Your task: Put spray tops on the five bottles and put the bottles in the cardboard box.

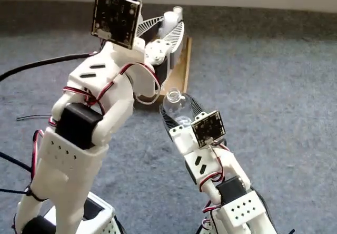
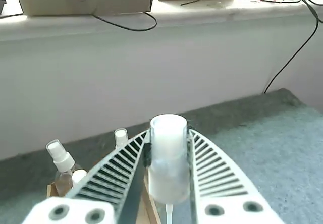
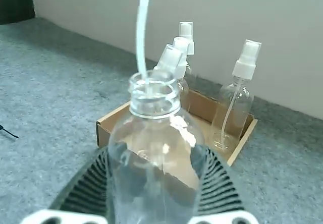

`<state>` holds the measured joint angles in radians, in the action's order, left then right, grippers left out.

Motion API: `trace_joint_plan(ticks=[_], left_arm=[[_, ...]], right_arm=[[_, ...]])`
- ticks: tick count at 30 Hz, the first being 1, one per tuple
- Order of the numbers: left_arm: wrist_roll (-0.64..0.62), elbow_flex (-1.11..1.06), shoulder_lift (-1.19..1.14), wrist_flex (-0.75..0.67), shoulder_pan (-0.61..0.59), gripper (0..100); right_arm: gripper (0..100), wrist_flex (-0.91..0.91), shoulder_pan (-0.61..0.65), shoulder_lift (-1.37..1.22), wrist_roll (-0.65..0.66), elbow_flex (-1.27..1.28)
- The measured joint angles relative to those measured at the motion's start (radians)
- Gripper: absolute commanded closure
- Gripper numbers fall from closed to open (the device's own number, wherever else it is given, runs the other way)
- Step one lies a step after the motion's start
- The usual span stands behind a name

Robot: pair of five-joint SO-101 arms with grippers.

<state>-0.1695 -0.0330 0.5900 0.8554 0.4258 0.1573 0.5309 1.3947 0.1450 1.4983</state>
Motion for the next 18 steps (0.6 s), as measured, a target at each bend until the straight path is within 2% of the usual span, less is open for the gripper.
trace_joint_plan(ticks=[3,9,18], left_arm=[[0.0,-0.025,0.028,-0.069,0.003,100],[0.0,0.031,0.048,-0.086,0.002,100],[0.0,0.074,0.057,0.037,0.097,100]], right_arm=[[99.5,-0.003,0.0,0.0,0.0,0.0],[99.5,-0.005,0.0,0.0,0.0,0.0],[99.5,-0.005,0.0,0.0,0.0,0.0]])
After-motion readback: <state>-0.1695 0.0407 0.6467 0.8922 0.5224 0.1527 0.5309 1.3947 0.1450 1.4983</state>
